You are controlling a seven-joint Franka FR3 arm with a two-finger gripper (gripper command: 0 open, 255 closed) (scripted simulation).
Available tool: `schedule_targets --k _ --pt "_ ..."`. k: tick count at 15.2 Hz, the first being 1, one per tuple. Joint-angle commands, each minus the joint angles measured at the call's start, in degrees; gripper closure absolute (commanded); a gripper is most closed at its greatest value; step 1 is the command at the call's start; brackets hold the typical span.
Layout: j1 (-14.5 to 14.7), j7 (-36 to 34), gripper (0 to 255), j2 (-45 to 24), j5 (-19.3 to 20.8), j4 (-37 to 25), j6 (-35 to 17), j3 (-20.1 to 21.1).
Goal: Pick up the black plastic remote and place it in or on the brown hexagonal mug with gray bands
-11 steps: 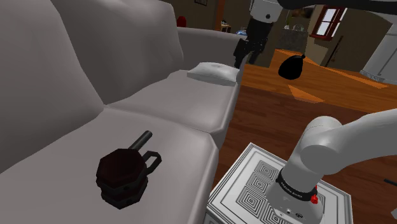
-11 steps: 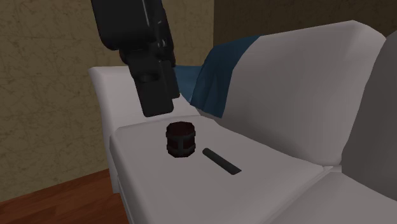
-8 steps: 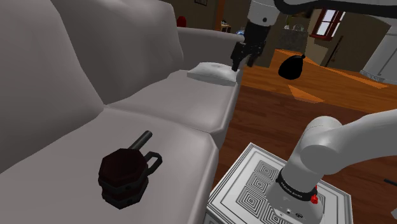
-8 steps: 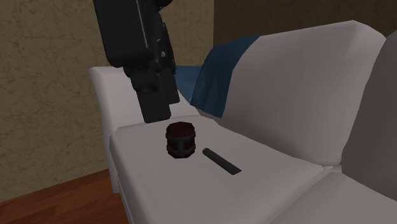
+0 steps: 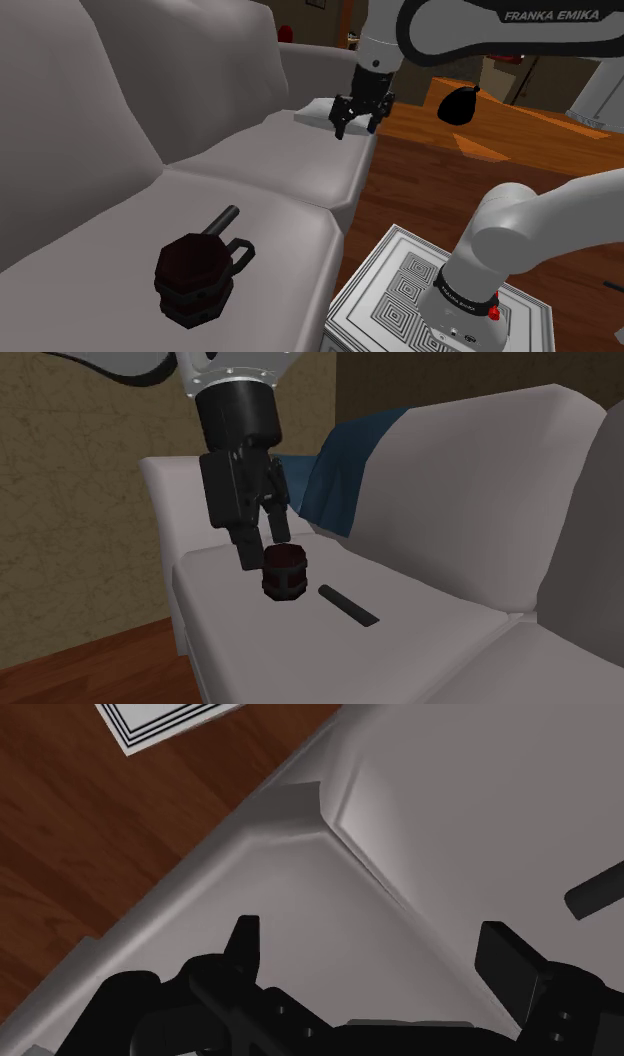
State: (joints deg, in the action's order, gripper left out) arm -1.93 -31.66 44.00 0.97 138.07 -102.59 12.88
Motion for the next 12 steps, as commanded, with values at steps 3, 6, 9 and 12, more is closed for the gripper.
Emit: schedule_targets --k 3,6,9,12 --pt "-0.9 -10.4 0 -3.9 -2.2 0.6 -3.9 6.3" --pt "-2.0 -18.3 0 -8.1 -3.1 -0.3 -6.7 11.3" --pt "-3.7 -26.4 0 -13.3 -3.1 -2.1 -9.5 16.3" --pt "-5.9 -35.0 0 -19.5 -1.8 -4.9 -11.9 21.5"
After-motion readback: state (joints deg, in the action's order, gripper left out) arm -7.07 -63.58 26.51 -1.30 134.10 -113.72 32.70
